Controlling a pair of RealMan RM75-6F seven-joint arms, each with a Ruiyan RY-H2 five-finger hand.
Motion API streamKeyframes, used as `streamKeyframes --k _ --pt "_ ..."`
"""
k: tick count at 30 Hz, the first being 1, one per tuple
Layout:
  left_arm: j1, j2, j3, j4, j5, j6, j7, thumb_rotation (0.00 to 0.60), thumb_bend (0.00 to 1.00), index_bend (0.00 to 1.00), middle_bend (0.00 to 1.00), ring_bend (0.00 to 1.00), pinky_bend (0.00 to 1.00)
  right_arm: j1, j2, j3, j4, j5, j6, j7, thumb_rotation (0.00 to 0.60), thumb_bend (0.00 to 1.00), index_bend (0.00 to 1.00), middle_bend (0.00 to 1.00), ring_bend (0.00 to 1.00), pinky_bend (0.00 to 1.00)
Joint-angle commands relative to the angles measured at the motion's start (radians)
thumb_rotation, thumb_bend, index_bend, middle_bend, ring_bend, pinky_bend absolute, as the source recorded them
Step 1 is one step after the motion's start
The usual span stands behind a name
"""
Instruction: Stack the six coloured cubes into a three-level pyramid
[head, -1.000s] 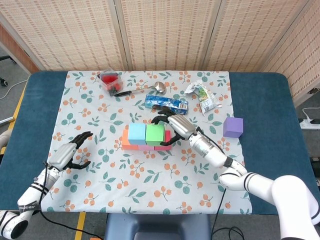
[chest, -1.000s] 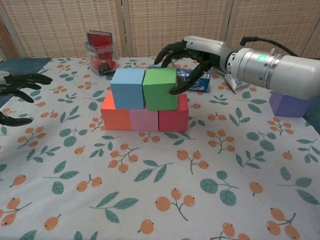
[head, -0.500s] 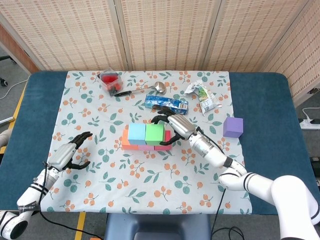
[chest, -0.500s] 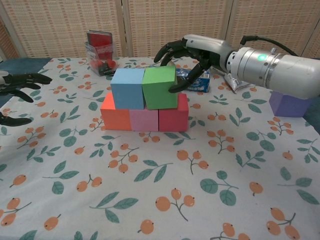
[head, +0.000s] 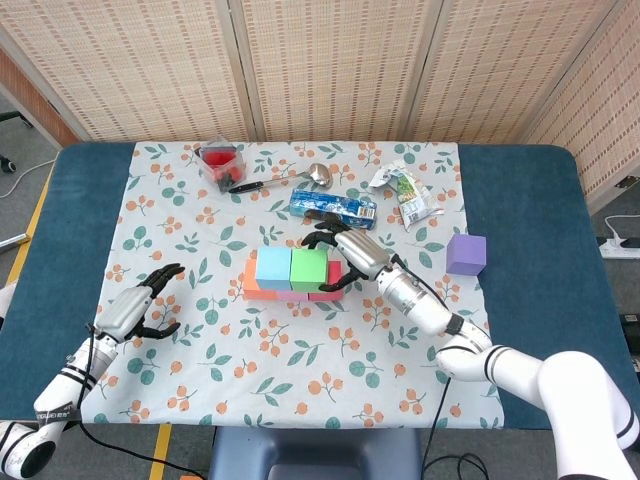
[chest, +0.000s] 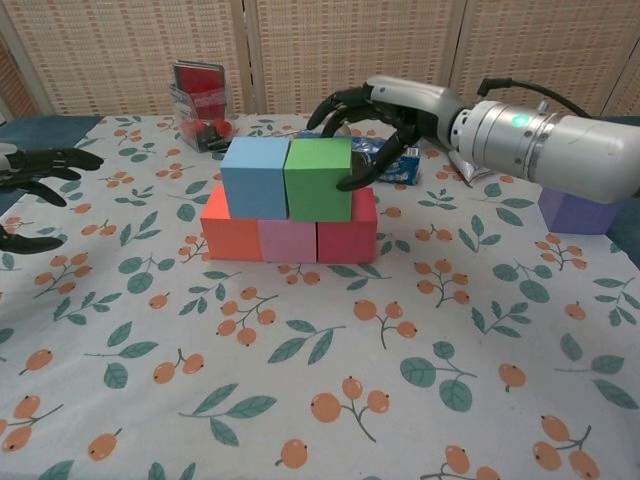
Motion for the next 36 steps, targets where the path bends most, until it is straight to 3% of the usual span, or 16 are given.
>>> streamKeyframes --k 1,36 --pt "0.000 -0.001 0.001 0.001 0.001 0.000 -0.001 0.600 0.31 0.00 0.00 0.00 0.19 0.001 0.000 -0.002 0.003 0.000 -0.002 0.000 0.600 0.01 0.25 0.34 0.10 0.05" --pt "-0.005 -0.008 0.006 0.015 0.006 -0.009 -0.015 0.600 0.31 0.00 0.00 0.00 0.18 0.022 -0.015 -0.008 0.044 -0.013 -0.007 0.036 0.600 0.01 0.23 0.34 0.08 0.03"
